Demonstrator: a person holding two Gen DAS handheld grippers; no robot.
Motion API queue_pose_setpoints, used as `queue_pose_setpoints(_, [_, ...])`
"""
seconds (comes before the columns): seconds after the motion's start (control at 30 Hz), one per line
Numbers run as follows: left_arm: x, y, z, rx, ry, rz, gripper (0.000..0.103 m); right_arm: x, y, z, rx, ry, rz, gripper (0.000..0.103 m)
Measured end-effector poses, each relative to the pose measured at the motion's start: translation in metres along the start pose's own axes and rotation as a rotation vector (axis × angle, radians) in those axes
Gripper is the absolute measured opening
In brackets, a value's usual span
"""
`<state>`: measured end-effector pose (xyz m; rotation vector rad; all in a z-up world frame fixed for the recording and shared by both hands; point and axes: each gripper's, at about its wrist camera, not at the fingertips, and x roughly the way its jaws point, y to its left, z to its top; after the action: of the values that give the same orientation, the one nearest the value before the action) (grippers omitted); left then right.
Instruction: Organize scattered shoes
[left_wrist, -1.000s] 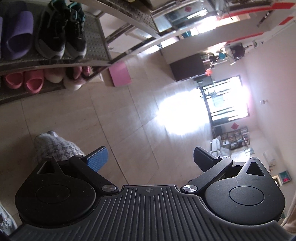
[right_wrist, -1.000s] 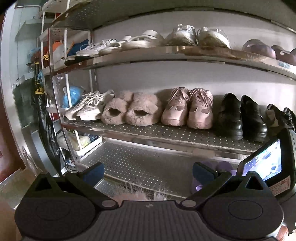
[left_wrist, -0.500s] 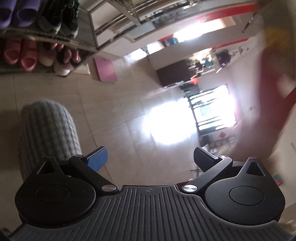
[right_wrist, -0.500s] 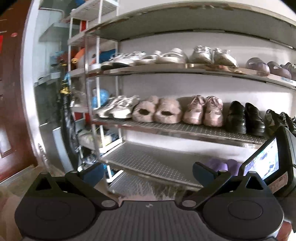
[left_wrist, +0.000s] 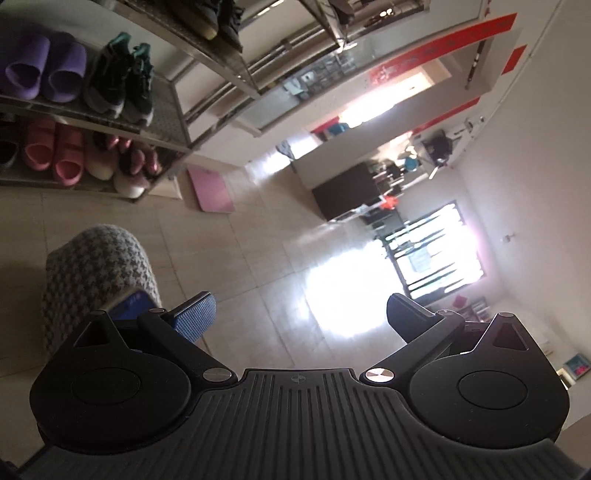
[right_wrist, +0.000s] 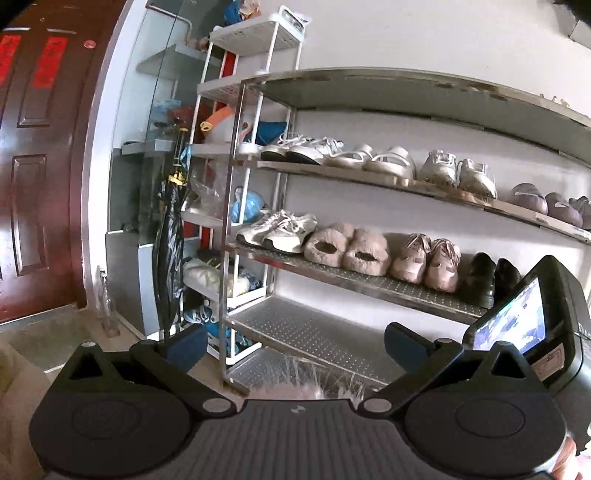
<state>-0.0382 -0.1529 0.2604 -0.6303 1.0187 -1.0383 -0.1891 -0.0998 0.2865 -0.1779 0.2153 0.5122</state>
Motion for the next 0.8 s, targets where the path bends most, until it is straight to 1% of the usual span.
queue_pose_setpoints(0.13, [0.002, 0.005, -0.004, -0.019, 0.000, 0.016, 0.101, 0.002, -0.004, -0.001, 0.009, 0.001, 0.003, 0.102])
queue_pose_setpoints(0.3, [0.005, 0.006, -0.006, -0.019, 0.002, 0.034, 0.101, 0.005, -0.010, -0.001, 0.017, 0.006, 0.007, 0.102])
queue_pose_setpoints(0.7, [0.013, 0.012, -0.008, -0.026, 0.023, 0.047, 0.101, 0.015, -0.025, -0.001, 0.038, 0.018, 0.016, 0.102])
queue_pose_setpoints(0.8, [0.013, 0.016, -0.007, -0.031, 0.023, 0.047, 0.101, -0.001, -0.005, -0.011, 0.038, 0.022, 0.022, 0.102])
